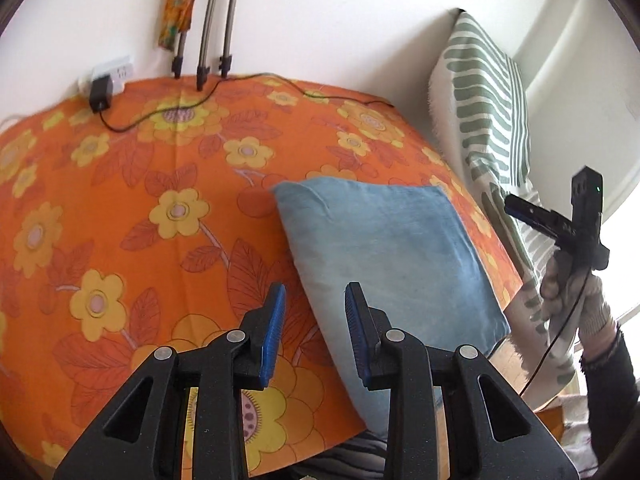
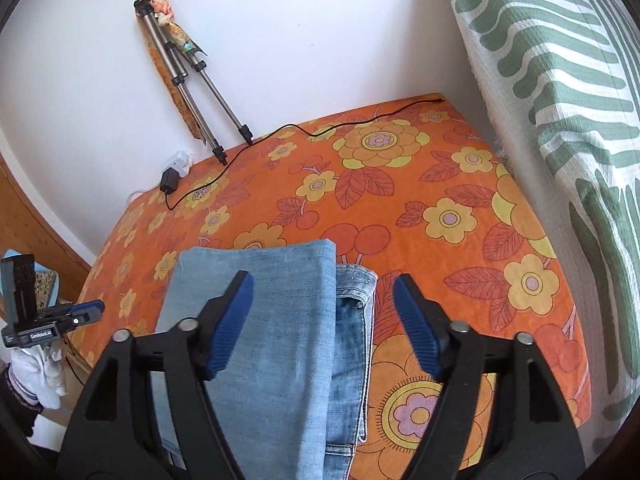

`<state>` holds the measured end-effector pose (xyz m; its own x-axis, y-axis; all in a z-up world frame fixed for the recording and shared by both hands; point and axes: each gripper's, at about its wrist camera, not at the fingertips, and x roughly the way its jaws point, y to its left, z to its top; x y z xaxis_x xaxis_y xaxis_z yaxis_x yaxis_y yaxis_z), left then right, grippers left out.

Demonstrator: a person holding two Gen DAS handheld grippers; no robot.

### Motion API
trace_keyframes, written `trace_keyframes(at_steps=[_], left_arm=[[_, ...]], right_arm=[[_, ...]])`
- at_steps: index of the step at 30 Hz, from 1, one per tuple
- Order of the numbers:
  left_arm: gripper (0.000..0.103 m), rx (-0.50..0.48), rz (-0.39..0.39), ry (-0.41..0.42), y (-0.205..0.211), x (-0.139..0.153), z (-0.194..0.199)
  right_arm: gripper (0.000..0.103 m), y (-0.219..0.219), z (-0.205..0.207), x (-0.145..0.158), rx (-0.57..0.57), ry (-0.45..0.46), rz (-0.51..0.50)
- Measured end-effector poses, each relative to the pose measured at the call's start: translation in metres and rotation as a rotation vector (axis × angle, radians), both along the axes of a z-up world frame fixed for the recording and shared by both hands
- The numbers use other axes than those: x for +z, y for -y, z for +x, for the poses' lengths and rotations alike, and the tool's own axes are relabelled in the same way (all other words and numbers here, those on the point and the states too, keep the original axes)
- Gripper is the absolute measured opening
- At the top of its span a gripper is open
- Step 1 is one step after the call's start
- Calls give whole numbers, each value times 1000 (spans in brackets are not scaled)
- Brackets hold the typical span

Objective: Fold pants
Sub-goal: 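Open both grippers and reposition them at the folded jeans edge, then close both grippers on the folded edge of the jeans bundle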

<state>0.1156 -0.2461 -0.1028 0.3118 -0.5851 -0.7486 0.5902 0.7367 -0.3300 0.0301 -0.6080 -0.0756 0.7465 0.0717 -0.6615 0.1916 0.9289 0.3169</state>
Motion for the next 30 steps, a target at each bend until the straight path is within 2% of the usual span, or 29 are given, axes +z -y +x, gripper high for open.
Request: trace_keyframes(at_steps=[5,9,15,18,22,30], left_arm=[[51,-14,-18,-75,12,-14,12],[51,-2,-38,-130,19,-25,19],[51,17,-30,-156,31,-40,30],[51,43,-35,-169,34,-45,39],[51,40,3,-124,45,-46,43],[51,75,-28,-171,53,-59,60]], right_arm=[[88,-5,5,-21,53,-63,12],[88,-6,14,-43,85,-125,49],[88,4,32,-78,89,-224,122],[88,10,37,-87,75,-231,144],[88,16,43,-94,72,-230,169],[88,12,59,-95,92,-218,140]])
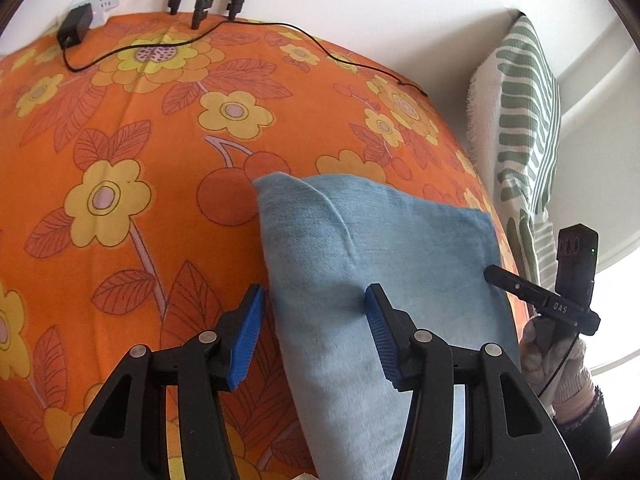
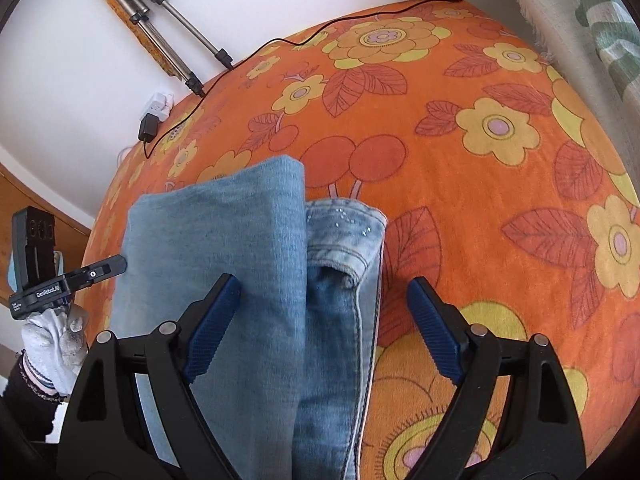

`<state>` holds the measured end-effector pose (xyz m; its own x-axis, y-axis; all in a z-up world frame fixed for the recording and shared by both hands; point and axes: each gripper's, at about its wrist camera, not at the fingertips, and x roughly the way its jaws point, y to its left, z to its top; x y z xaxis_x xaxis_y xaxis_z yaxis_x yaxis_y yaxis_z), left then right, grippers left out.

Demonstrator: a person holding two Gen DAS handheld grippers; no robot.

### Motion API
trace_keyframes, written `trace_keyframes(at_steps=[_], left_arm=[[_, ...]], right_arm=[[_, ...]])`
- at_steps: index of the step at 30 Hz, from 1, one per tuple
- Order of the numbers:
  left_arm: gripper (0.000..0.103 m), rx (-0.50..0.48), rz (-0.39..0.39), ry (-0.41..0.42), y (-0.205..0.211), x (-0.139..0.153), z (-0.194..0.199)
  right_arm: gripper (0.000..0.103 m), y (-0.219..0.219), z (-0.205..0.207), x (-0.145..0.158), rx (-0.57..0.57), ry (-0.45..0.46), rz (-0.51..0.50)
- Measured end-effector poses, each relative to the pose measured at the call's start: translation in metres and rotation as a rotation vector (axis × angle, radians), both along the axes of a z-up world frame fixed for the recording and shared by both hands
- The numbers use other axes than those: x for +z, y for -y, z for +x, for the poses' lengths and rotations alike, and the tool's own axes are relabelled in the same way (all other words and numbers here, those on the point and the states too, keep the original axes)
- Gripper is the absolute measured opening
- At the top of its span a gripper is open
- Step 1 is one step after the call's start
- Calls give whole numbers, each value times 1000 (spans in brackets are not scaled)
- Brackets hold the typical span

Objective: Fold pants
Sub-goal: 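Close both grippers on the folded edge of the jeans bundle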

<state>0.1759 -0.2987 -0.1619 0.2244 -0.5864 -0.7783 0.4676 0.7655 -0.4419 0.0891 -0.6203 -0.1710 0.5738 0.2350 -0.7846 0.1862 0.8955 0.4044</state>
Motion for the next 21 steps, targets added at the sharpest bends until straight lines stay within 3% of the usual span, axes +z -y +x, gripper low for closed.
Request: trace_keyframes(at_steps=[4,7,9,13,17,21], left_arm=[[51,-2,-25,-31,2,-8,2],[51,7,-49,-52,3,-13,3],[51,12,-62,-51,3,-14,4],[51,-11,-63,-36,10,-14,1],[43,-14,-42,-1,17,-12,-2],[32,-21,-27,14,23,-10,-5]], right_arm=[[89,-6,6,0,31,19,11],[76,-16,9,-1,70,32,18],[62,-19,10,-3,92,36,43],[55,-19,10,-6,101,42,76],[44,-23,10,-7,97,42,82],[40,-25,10,-4,86,39,72]])
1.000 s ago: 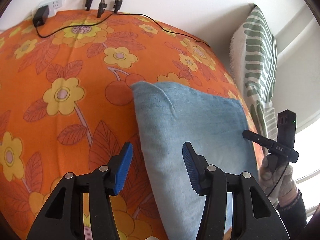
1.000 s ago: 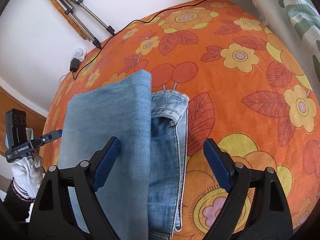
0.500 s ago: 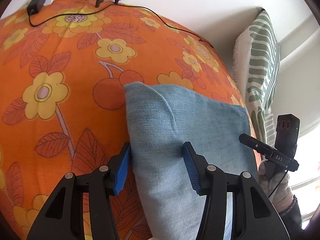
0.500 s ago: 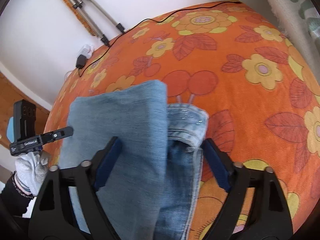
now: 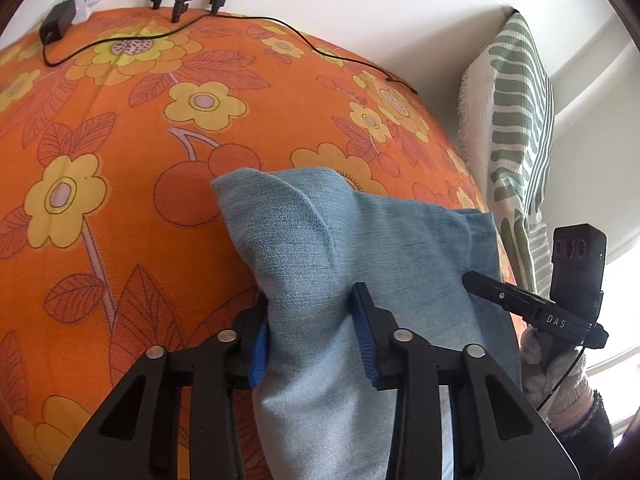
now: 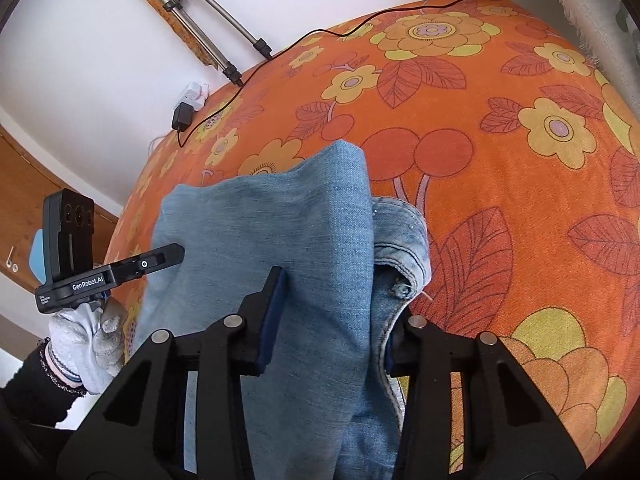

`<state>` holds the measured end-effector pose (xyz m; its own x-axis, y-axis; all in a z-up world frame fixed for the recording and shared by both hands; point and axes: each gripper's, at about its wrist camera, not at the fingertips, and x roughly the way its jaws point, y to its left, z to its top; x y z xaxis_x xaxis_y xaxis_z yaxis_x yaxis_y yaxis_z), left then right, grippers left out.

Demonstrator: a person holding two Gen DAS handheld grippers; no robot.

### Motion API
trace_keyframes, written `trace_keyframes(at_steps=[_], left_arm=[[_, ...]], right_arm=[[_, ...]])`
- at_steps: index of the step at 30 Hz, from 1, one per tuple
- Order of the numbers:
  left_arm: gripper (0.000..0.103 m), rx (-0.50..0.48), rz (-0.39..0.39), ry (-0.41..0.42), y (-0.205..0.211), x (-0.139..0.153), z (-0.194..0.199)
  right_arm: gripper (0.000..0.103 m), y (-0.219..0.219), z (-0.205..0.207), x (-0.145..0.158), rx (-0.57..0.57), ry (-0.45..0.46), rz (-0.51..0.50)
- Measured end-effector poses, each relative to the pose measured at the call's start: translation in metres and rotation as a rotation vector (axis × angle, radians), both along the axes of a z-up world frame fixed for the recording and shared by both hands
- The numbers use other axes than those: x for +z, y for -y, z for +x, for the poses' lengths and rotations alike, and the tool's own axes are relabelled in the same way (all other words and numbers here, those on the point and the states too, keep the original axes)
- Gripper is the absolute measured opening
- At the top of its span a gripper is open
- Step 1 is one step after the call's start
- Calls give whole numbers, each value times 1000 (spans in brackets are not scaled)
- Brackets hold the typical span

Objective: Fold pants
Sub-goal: 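Close both grippers on the folded edge of the jeans bundle, then lift the jeans bundle with both grippers and carry it toward the wall socket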

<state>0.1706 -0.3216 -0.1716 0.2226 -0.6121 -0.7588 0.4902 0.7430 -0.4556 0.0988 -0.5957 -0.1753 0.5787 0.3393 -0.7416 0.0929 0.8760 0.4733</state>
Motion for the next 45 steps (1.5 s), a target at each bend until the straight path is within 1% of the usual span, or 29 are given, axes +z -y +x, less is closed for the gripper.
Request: trace_keyframes(at_steps=[2,4,7,10,11,14,15,17,19,22,24,28,31,34,36,39,45], left_arm=[[26,-4,14,22,4,2,-3],[23,-10,23,39,6,4,-6],[22,-18,46,76,8,7,-10],[22,-16,47,73,8,6,-8],[22,-17,48,74,9,6,-8],[22,-25,64,99,11,6,-11],[22,-28,70,109,12,7,-12],[22,-32,79,122,13,7,-14],[22,-33,84,130,14,7,-14],[22,-34,88,141,14,7,-16],[22,-35,88,142,14,6,-16],[22,-34,86,142,14,6,-16],[21,-29,72,131,12,6,-15],[19,-17,46,111,7,9,-14],[19,-16,38,118,5,13,-17],[18,-27,32,144,5,22,-23],[17,-24,5,138,0,30,-23]], right_arm=[[38,-1,0,1,-2,0,-6],[36,-3,0,2,0,2,-16],[33,-4,-1,4,0,5,-34],[33,-4,-1,4,2,11,-34],[34,-2,-2,3,1,8,-22],[45,2,2,-2,-8,-12,25],[48,2,3,-3,-9,-18,31],[50,-2,4,-3,-1,-13,14],[49,-5,4,-2,5,-12,-8],[45,-5,3,-1,4,-7,-8],[41,-6,2,0,7,-1,-20],[38,-8,2,3,10,2,-43],[35,-11,0,6,12,7,-71],[28,-17,-3,13,11,22,-105],[24,-21,-7,19,12,37,-125],[24,-25,-9,24,10,47,-151],[22,-29,-13,34,-8,64,-166]])
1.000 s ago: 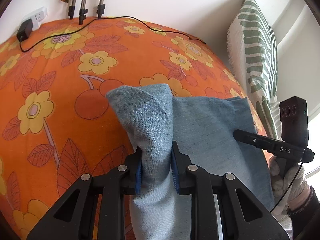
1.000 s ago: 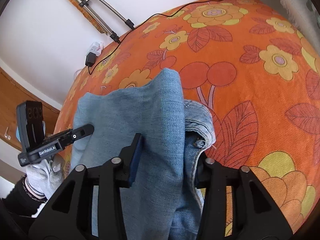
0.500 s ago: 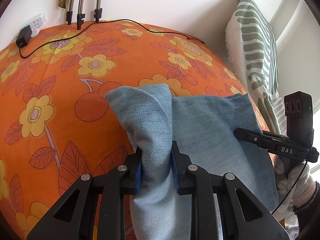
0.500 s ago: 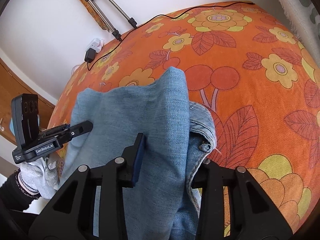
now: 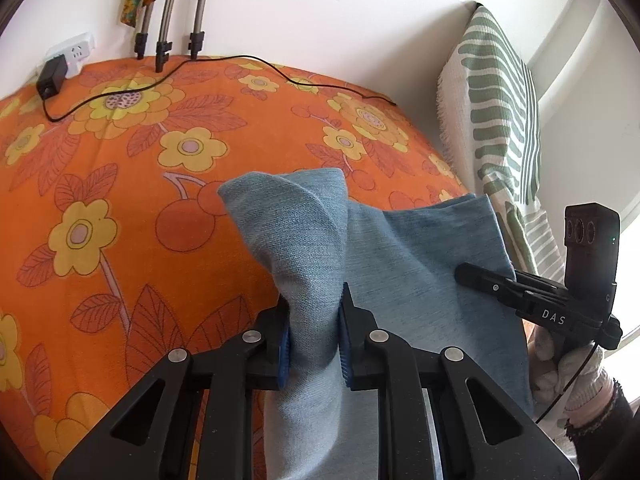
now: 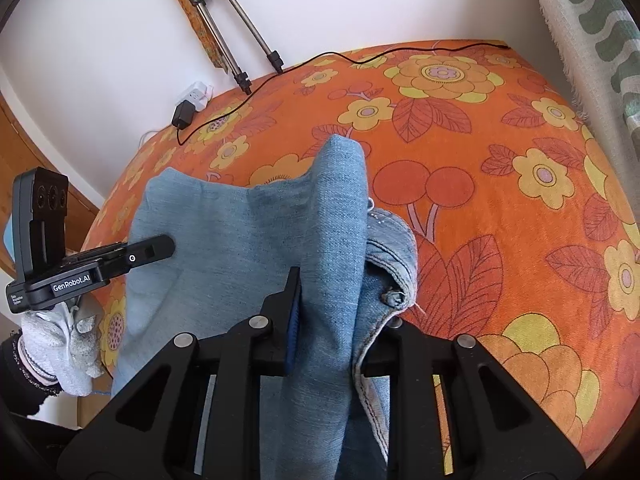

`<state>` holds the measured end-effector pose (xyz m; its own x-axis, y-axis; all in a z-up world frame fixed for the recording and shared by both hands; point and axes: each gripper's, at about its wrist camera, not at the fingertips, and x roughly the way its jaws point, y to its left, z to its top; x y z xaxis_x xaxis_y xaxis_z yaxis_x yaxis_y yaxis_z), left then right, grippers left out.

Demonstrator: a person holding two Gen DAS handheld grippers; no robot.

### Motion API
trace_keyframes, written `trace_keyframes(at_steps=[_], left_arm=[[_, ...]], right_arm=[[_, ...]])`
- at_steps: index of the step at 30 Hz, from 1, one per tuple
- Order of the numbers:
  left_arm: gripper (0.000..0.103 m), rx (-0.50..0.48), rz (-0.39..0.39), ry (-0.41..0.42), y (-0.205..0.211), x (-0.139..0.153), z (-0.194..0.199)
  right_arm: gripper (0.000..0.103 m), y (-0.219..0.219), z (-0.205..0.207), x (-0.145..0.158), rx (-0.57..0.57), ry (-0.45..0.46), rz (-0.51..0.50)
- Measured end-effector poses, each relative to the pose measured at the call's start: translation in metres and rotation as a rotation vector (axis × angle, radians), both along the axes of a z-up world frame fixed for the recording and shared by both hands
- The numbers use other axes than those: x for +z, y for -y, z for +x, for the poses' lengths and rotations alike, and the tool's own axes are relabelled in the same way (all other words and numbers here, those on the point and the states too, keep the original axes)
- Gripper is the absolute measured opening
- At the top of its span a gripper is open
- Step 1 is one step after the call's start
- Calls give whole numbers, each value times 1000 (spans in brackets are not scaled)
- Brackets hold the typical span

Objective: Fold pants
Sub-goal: 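Lift the jeans bundle with both grippers and carry it toward the wall socket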

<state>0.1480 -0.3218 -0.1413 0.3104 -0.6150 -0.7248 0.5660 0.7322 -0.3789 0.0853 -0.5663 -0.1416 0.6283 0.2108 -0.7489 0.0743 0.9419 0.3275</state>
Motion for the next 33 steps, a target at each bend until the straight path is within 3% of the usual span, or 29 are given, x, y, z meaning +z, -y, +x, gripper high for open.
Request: trace_keyframes(at_steps=[14,25,33], left_arm=[[17,-14,-70,108,-28,56,-33],[17,67,-139,242,-79,115,-59],[16,190,-155,348,-141,164,-64]], right_arm=[[20,-35,-33,60,2,142,-54],[19,-89,-45,129,68,316,-112],[19,-145,-27,177,169,425,-113]])
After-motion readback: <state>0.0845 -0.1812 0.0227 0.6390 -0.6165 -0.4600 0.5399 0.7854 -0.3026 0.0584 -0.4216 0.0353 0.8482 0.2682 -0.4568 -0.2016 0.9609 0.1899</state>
